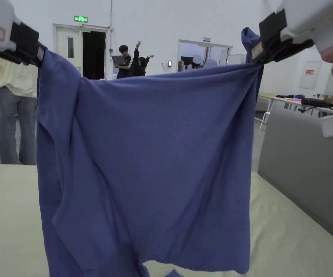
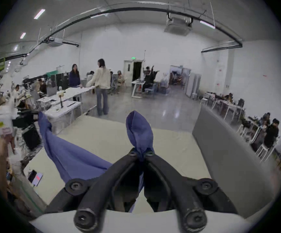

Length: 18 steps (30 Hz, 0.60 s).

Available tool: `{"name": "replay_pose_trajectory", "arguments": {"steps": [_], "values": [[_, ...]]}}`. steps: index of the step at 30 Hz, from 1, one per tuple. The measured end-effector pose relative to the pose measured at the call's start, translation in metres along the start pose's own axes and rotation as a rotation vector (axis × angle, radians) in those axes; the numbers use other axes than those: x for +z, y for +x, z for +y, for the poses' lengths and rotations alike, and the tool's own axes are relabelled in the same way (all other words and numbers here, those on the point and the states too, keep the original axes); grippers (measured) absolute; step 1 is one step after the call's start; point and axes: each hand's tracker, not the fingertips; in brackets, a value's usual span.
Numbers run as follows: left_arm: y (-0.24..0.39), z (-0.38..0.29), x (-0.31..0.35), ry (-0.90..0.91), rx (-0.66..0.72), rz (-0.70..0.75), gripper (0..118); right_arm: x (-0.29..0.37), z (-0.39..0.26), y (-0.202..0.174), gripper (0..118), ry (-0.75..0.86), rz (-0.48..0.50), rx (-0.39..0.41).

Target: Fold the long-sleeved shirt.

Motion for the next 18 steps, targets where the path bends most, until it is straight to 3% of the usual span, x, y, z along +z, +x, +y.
{"name": "replay_pose_trajectory", "arguments": {"steps": [4,8,11,14,18], "values": [[-0.014,0.046,-0.051,-0.088,0.056,0.047,0,-0.045,0.045,0.011,0,-0.013,-0.051,-0.033],[-0.018,0.075,-0.094,-0.138,0.078,0.102,0,-0.093,0.078,0.009,0,0.026,-0.127,0.004],[-0.002,0.097,-0.102,-0.1,0.056,0.156,0,-0.117,0.1,0.011,0,0.036,-0.15,-0.056],[-0.001,0.126,-0.106,-0.057,0.108,0.212,0,-0.128,0.124,0.01,0,0.079,-0.176,-0.032],[0.002,0.153,-0.106,0.043,0.093,0.238,0,-0.136,0.147,0.016,0,0.099,-0.228,-0.061]]}}
